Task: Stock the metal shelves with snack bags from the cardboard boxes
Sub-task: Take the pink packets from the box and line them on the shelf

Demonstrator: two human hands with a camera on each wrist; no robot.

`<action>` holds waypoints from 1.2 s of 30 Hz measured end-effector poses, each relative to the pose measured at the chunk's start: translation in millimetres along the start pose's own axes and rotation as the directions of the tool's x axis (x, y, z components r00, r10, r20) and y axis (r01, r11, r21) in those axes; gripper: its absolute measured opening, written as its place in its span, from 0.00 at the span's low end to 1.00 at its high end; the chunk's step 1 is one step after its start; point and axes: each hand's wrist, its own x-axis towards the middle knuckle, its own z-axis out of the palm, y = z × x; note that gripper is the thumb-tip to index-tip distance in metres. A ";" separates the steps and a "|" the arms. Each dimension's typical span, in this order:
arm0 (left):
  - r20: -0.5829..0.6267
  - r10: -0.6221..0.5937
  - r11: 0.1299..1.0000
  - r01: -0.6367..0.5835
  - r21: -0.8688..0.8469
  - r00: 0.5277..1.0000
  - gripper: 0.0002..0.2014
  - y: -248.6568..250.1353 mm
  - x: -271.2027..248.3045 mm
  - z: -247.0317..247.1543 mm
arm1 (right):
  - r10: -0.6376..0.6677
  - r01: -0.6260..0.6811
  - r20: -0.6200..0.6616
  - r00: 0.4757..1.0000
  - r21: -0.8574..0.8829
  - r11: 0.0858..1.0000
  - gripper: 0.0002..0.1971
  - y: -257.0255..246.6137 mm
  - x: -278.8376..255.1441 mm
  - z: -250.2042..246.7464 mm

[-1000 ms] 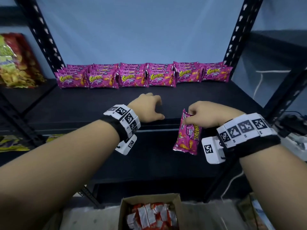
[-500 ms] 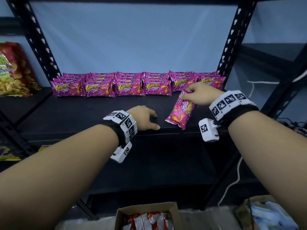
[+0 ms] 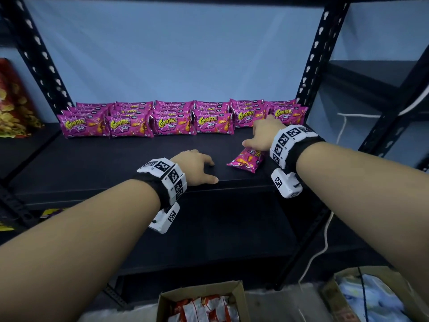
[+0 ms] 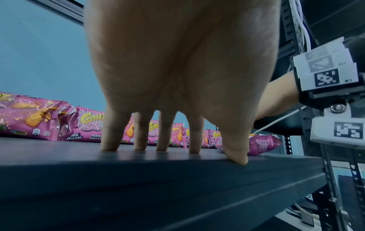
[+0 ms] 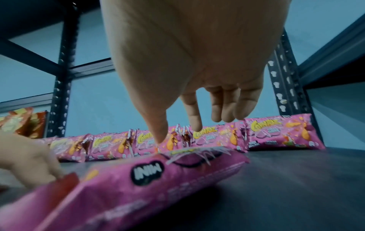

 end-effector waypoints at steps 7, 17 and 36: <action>0.011 -0.003 1.000 0.003 -0.006 1.000 0.35 -0.7 -1.6 1.4 | -0.033 0.019 0.193 0.981 0.070 0.997 0.28 -10.3 1.8 0.5; 0.017 -0.008 1.000 0.009 -0.019 1.000 0.35 -0.9 -3.3 1.3 | -0.331 0.295 0.244 0.912 0.173 0.940 0.25 7.6 -4.6 -6.3; 0.077 -0.061 0.998 0.062 -0.006 0.995 0.34 9.2 19.6 -45.3 | -0.235 0.211 0.264 0.935 0.116 0.970 0.32 17.3 -4.4 -10.4</action>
